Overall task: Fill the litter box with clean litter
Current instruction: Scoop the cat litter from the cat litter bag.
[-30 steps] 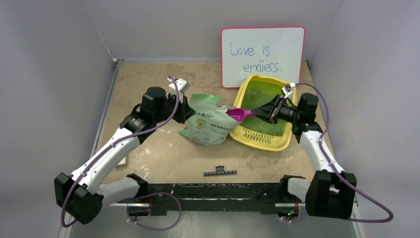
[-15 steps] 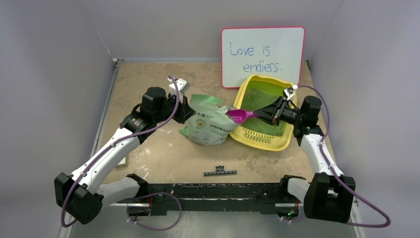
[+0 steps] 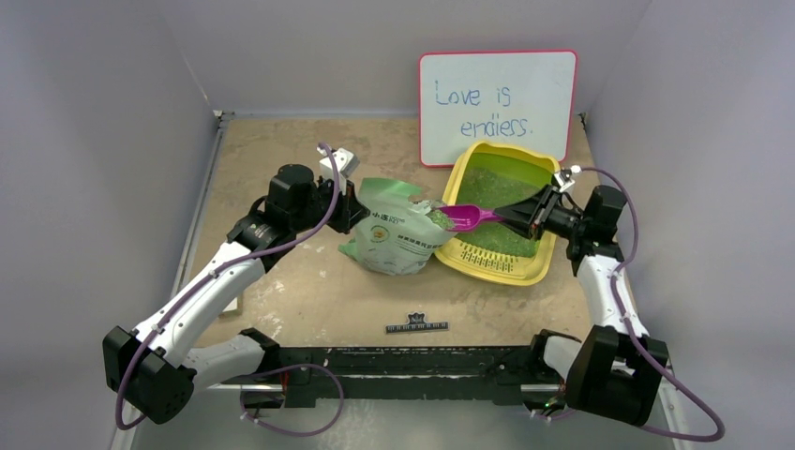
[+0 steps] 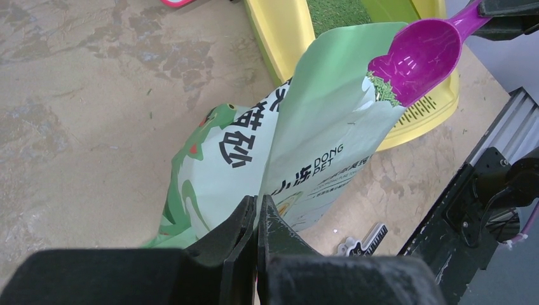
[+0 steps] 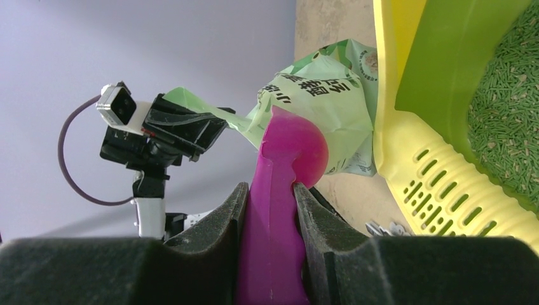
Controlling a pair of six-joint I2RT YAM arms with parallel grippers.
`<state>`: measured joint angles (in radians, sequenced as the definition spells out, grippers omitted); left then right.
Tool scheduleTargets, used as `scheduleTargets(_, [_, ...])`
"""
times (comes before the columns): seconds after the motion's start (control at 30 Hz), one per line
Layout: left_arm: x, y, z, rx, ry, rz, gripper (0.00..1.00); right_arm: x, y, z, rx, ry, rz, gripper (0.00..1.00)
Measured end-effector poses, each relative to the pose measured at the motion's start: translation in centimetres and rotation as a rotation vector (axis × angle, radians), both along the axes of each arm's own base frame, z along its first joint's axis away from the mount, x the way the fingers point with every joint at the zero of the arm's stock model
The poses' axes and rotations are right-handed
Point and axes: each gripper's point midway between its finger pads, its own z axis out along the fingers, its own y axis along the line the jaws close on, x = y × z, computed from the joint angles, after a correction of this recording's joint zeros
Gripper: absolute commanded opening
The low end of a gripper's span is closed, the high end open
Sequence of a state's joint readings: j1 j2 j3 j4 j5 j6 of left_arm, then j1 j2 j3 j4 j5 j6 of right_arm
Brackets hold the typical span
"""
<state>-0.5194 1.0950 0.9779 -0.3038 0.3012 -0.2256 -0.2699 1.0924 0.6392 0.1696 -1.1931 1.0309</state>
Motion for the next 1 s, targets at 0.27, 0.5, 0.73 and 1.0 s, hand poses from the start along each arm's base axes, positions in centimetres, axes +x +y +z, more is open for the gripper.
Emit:
scheduleTargets(0.27, [0.0, 0.0, 0.0, 0.0, 0.0, 0.0, 0.0, -0.1, 0.7, -0.2, 0.002, 0.008, 0.013, 0.0])
scheduleTargets(0.5, [0.0, -0.1, -0.1, 0.001, 0.003, -0.002, 0.0, -0.5, 2.6, 0.1, 0.016, -0.001, 0.056, 0.0])
scheduleTargets(0.73, [0.2, 0.1, -0.1, 0.005, -0.001, 0.011, 0.0, 0.0, -0.8, -0.6, 0.063, 0.021, -0.055, 0.0])
scheduleTargets(1.0, [0.1, 0.1, -0.2, 0.006, 0.006, 0.005, 0.0, -1.0, 1.2, -1.2, 0.107, 0.031, -0.003, 0.0])
